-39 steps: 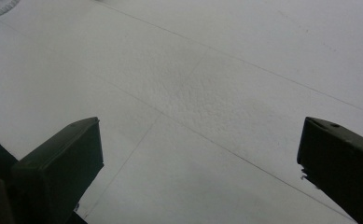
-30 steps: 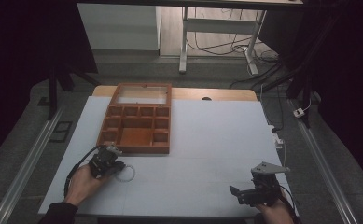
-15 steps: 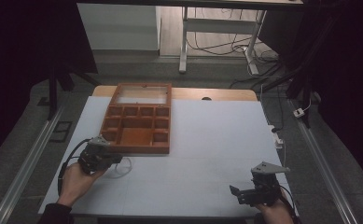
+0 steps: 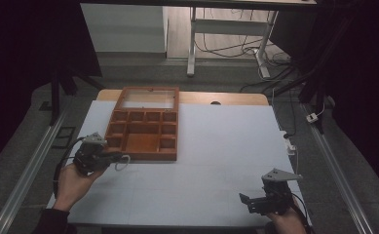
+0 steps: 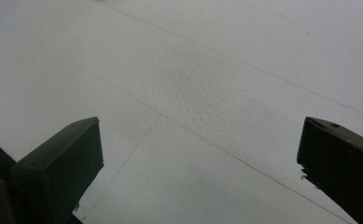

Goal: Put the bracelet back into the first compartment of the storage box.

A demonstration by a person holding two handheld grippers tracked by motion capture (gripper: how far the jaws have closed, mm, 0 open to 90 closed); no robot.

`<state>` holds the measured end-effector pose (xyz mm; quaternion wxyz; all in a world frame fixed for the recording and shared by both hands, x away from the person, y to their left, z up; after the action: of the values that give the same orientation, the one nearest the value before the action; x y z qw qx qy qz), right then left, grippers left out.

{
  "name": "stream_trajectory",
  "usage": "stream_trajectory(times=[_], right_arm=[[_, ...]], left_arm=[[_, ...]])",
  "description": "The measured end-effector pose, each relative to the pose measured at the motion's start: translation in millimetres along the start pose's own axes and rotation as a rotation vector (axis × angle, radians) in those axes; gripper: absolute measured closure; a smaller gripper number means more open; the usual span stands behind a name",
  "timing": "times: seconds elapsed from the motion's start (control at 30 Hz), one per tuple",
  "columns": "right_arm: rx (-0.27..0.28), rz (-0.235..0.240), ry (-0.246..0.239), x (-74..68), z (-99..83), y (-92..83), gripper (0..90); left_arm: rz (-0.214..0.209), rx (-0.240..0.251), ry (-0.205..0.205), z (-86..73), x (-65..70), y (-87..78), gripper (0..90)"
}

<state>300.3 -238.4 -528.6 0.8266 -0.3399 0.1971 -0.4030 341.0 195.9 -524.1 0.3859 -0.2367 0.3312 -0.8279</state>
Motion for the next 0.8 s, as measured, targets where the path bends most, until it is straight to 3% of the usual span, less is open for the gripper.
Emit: stream_trajectory(times=[0.17, 0.4, 0.8], right_arm=[[0.006, 0.003, -0.008, -0.5, 0.9, -0.2, 0.0], [0.007, 0.004, -0.005, -0.7, 1.5, 0.1, 0.0], [0.013, 0.009, 0.000, -0.2, 2.6, 0.1, 0.0]], left_arm=[[0.021, 0.047, -0.016, 18.0, -8.8, -14.4, 85.3], [0.034, 0.064, -0.048, 32.1, -23.8, -20.5, 85.4], [0.056, 0.061, -0.063, 47.7, -39.8, -13.2, 85.3]])
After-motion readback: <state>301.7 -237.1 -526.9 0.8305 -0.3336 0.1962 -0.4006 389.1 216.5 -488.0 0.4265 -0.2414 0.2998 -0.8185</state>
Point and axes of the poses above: each handheld gripper's, and its own axes: y roughly forward along the jaws, z roughly out of its top, x roughly to its right, the point moved 10 cm from there along y, roughly forward along the jaws, and after that the axes turned 1 degree about z, right-handed, at the moved point
